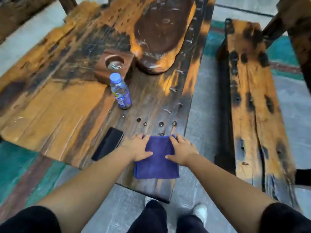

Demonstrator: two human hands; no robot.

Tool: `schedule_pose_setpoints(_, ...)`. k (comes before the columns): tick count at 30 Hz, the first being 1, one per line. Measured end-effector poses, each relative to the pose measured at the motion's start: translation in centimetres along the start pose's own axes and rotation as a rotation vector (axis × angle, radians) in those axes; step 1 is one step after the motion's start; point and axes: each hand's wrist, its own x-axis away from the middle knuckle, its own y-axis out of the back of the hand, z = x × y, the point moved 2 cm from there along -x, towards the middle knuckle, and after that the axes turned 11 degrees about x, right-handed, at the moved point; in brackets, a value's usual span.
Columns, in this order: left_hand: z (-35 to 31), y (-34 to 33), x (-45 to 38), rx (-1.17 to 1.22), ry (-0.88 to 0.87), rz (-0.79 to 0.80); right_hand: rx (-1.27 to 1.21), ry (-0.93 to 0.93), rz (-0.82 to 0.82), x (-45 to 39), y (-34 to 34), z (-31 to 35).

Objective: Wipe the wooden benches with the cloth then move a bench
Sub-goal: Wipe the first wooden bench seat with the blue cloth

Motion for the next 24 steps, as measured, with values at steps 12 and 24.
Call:
schedule_pose_setpoints(12, 0.4, -3.7, -3.0, 0.158, 0.074, -0.107, -0.393, -0.252, -0.16, -2.0, -2.6, 1.5)
schedule_pose_setpoints(24, -12.0, -1.5, -2.0, 0.655, -0.302, -0.093, -1.592, -0.398, -0.414, 10.3, -6.7, -7.8)
